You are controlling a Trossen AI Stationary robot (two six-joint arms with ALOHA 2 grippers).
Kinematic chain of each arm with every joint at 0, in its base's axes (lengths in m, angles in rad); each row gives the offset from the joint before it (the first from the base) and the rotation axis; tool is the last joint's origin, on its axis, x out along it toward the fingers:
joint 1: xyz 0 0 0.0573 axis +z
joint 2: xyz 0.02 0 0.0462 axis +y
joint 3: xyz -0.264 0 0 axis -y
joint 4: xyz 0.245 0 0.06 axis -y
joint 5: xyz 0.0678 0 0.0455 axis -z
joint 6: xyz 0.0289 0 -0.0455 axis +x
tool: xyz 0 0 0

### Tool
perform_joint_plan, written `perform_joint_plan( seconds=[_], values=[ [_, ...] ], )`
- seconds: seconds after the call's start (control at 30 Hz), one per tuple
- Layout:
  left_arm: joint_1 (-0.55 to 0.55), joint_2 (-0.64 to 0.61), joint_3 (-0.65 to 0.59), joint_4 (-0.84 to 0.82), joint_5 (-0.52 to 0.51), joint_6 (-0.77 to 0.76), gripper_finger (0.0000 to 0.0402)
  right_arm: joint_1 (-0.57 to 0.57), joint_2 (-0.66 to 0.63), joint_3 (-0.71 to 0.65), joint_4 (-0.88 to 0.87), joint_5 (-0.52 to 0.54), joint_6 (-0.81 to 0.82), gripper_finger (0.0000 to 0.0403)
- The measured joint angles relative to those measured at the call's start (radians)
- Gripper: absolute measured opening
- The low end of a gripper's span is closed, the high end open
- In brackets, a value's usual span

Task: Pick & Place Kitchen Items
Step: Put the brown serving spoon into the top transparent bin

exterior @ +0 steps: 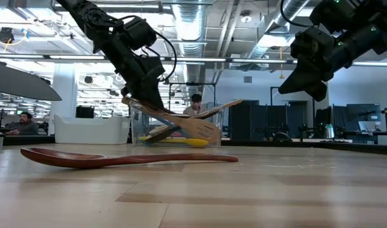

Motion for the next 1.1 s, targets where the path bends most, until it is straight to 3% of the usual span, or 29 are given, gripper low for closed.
perform_joint_plan(
  seconds=[0.3,0.53,1.1],
  values=[
    [0.0,0.0,0.0,0.007,-0.011,0.022,0.014,0.0,0.0,0.0,0.0,0.0,0.0,0.0],
    [0.0,0.0,0.0,0.007,-0.078,0.022,0.0137,0.0,0.0,0.0,0.0,0.0,0.0,0.0],
    [0.0,-0.059,-0.001,0.006,-0.077,0.022,0.0146,0.0,0.0,0.0,-0.002,0.0,0.0,0.0]
  ],
)
